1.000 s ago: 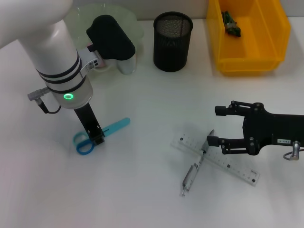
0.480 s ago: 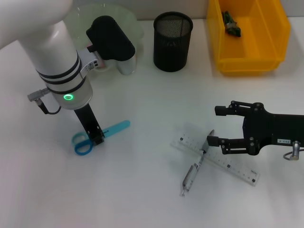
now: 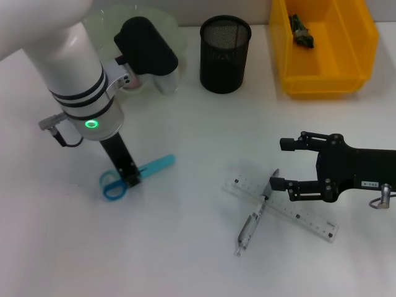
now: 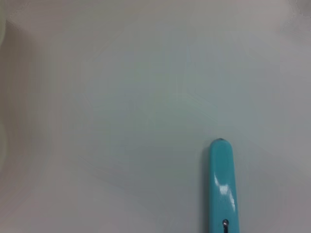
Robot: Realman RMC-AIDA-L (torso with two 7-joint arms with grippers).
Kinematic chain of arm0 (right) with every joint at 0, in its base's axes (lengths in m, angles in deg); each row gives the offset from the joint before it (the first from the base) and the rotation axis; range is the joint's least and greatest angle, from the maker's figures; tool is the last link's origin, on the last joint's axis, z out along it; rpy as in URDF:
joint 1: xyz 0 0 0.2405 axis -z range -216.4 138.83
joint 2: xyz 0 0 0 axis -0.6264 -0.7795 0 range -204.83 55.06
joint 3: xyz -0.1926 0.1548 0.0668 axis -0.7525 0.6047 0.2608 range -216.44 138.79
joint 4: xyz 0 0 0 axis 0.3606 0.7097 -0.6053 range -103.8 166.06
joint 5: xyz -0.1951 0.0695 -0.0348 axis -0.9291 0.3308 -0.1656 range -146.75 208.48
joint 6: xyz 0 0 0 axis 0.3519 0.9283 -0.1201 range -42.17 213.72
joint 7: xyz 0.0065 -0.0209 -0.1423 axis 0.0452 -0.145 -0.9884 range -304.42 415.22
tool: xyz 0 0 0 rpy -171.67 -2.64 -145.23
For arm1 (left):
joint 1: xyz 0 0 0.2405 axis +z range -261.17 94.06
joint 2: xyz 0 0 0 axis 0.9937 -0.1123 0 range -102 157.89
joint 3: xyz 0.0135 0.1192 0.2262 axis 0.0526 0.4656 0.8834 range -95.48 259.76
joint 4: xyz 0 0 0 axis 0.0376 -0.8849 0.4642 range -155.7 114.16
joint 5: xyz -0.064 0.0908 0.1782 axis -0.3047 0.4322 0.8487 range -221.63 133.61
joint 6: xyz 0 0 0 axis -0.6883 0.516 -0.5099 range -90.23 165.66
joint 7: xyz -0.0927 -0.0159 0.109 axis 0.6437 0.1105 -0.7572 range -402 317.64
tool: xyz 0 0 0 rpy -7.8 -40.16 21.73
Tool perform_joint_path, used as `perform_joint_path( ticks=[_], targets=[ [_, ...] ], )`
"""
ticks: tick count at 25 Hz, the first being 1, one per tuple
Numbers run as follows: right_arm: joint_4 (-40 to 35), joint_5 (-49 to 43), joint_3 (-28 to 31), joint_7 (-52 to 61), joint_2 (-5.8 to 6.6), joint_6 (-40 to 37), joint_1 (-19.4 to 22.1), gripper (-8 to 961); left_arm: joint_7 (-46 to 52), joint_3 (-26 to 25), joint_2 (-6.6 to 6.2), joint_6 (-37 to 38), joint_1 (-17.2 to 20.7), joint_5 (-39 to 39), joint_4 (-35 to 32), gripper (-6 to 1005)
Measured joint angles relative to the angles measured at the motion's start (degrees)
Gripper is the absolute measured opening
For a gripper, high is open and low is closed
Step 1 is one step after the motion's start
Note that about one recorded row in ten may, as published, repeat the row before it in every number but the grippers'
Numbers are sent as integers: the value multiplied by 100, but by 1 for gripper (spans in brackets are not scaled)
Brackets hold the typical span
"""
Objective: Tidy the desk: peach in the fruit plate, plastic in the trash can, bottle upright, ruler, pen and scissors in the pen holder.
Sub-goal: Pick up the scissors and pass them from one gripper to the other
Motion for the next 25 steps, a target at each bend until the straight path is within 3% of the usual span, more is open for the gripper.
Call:
perform_joint_path(
  ticks=[6, 10, 13, 19, 25],
  targets=[
    [0, 0, 0, 34, 0, 0, 0, 821, -365, -465, -29, 261, 193, -579, -443, 267],
    [0, 0, 0, 43, 0, 0, 39, 820, -1005, -1319, -46, 536, 405, -1311, -599, 267],
    [0, 0, 0, 45, 0, 0, 58, 820, -1250, -1530, -51, 580, 517, -1566, -593, 267],
    [0, 3, 9, 23, 0, -12, 118, 822, -2108, -2066, -60, 619, 991, -2564, -401, 267],
    [0, 5, 70, 9, -4, -15, 126, 821, -3021, -2638, -75, 629, 1417, -3776, 270, 267]
  ],
)
